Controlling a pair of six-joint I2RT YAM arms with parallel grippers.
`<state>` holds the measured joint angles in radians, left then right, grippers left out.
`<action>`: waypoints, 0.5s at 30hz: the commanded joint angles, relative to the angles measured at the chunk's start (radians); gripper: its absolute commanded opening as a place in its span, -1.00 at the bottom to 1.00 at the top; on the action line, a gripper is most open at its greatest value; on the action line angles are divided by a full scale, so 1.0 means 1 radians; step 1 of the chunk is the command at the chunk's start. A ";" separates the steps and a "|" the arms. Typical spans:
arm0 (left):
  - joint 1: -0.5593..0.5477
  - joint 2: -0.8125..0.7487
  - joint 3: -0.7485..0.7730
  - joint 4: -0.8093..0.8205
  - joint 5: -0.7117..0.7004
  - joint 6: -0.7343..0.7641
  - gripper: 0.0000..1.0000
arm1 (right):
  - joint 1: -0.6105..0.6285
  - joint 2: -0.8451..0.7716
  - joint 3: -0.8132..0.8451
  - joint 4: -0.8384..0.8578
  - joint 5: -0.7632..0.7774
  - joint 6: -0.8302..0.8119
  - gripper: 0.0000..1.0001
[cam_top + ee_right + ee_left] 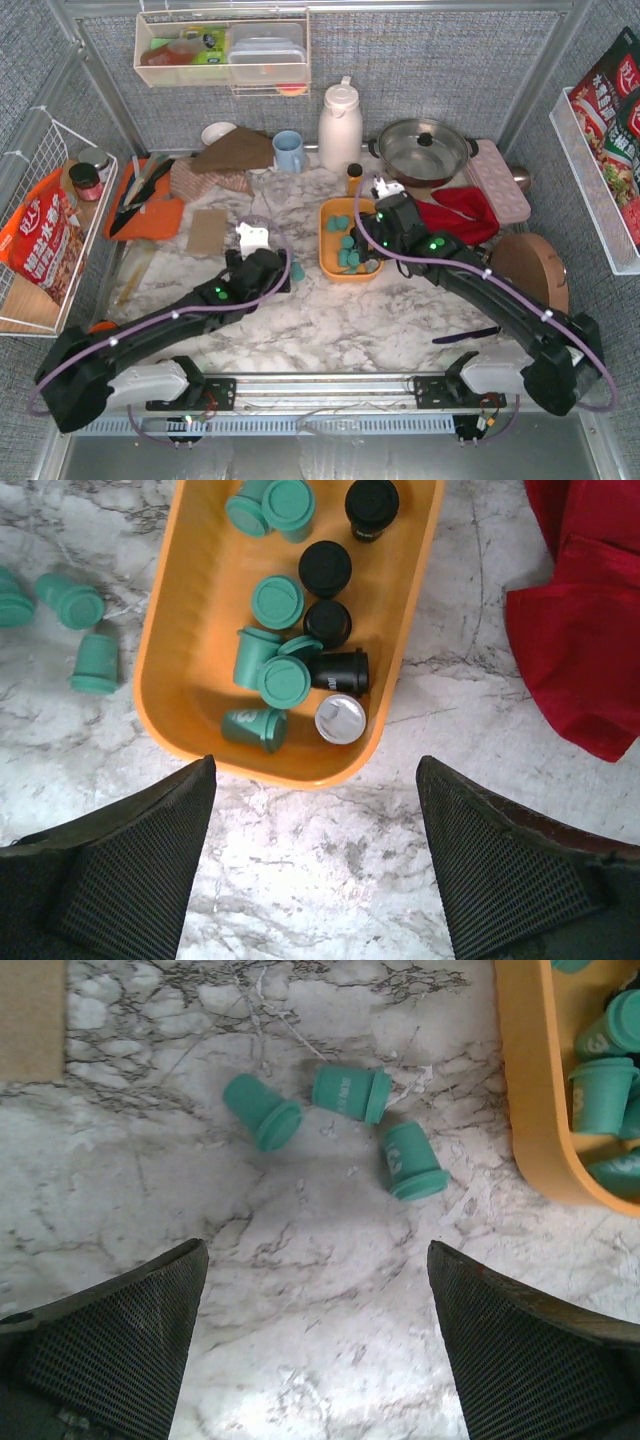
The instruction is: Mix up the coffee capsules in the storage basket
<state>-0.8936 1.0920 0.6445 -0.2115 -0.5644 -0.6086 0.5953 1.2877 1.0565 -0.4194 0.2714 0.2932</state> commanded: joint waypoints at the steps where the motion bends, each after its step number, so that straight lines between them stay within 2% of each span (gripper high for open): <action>1: 0.006 0.132 0.032 0.160 -0.012 -0.067 0.98 | 0.003 -0.075 -0.036 -0.013 -0.036 0.028 0.71; 7: 0.014 0.311 0.092 0.222 -0.024 -0.086 0.88 | 0.005 -0.167 -0.089 -0.032 -0.056 0.030 0.68; 15: 0.020 0.493 0.196 0.214 0.006 -0.096 0.55 | 0.005 -0.236 -0.102 -0.058 -0.074 0.017 0.67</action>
<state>-0.8764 1.5337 0.8074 -0.0154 -0.5758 -0.6895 0.6006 1.0714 0.9627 -0.4660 0.2134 0.3145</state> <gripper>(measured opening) 0.809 0.838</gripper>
